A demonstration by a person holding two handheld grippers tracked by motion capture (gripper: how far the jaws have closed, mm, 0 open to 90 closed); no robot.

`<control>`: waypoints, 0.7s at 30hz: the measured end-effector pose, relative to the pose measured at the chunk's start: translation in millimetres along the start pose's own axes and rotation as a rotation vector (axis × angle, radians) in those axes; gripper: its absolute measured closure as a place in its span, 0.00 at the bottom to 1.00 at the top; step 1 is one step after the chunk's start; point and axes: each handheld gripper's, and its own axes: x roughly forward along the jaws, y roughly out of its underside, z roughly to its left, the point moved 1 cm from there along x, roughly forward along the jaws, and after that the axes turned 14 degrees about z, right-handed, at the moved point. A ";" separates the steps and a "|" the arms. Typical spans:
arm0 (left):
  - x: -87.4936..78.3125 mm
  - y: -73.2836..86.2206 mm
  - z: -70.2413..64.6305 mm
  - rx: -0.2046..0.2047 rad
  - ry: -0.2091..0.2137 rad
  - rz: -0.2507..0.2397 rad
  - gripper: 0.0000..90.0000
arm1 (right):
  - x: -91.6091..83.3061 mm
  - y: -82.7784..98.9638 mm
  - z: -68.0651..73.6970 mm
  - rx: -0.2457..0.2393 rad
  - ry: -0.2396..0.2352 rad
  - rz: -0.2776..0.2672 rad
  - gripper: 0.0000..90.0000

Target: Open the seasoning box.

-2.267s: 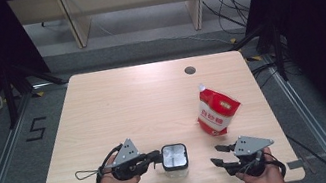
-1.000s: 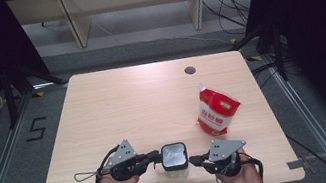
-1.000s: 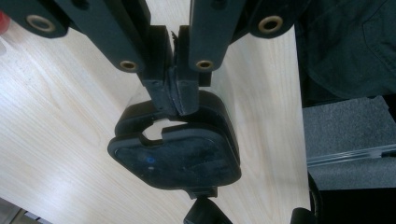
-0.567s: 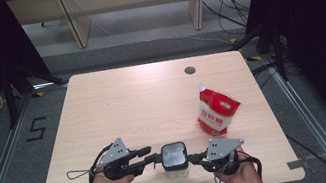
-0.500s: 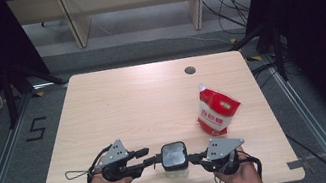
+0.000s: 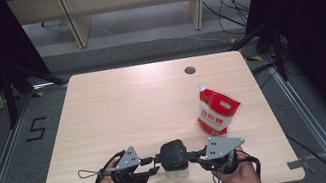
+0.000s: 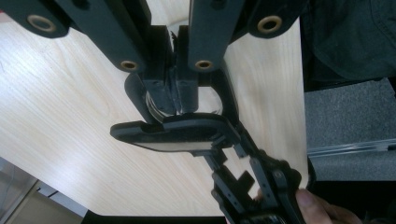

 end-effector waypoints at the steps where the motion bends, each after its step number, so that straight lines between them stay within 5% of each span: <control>1: 1.7 -0.1 -0.4 -0.004 -0.001 -0.013 0.67 | -0.7 -1.6 -0.2 0.000 -0.002 0.003 0.98; 8: 3.0 -1.6 0.3 0.014 -0.001 -0.013 0.80 | 2.0 -13.7 0.7 -0.022 -0.008 -0.012 0.98; 21: 2.5 -2.7 -2.5 0.053 -0.036 0.003 0.82 | 6.0 -34.8 4.8 -0.030 -0.016 -0.040 0.98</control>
